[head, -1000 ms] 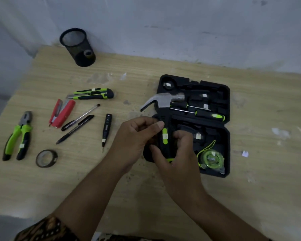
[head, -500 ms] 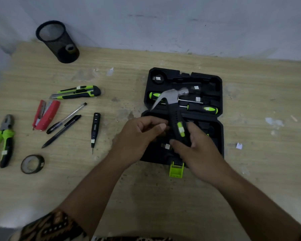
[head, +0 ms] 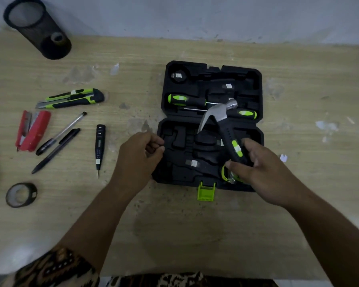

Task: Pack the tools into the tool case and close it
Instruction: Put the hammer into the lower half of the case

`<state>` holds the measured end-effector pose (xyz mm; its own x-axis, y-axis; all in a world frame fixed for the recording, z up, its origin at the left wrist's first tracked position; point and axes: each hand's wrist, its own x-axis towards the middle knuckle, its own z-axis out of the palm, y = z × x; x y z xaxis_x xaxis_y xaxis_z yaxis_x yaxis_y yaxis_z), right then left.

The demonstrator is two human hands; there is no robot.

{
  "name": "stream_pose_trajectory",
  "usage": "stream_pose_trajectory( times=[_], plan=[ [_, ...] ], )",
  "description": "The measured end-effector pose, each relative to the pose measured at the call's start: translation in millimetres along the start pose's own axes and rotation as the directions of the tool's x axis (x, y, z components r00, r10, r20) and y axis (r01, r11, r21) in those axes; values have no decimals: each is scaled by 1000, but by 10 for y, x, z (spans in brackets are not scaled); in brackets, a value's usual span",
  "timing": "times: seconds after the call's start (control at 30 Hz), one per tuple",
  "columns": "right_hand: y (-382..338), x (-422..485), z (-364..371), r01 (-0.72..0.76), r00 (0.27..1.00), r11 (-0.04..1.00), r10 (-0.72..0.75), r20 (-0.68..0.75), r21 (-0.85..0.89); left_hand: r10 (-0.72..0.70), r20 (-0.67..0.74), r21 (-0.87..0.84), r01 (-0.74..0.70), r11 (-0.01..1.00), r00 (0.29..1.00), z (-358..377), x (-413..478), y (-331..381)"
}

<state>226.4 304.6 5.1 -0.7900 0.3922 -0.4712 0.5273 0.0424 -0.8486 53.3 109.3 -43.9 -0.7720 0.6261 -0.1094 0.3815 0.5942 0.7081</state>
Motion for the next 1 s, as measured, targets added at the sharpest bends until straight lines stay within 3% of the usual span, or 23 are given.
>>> stream_pose_trajectory(
  times=[0.6,1.0],
  plan=[
    [57,-98,343,-59,998,998,59,-13,30,93,-10,-7,-93,996,996,12,-50,92],
    [183,-199,796,-104,981,989,85,-173,-104,108,52,12,-109,994,993,33,-42,40]
  ],
)
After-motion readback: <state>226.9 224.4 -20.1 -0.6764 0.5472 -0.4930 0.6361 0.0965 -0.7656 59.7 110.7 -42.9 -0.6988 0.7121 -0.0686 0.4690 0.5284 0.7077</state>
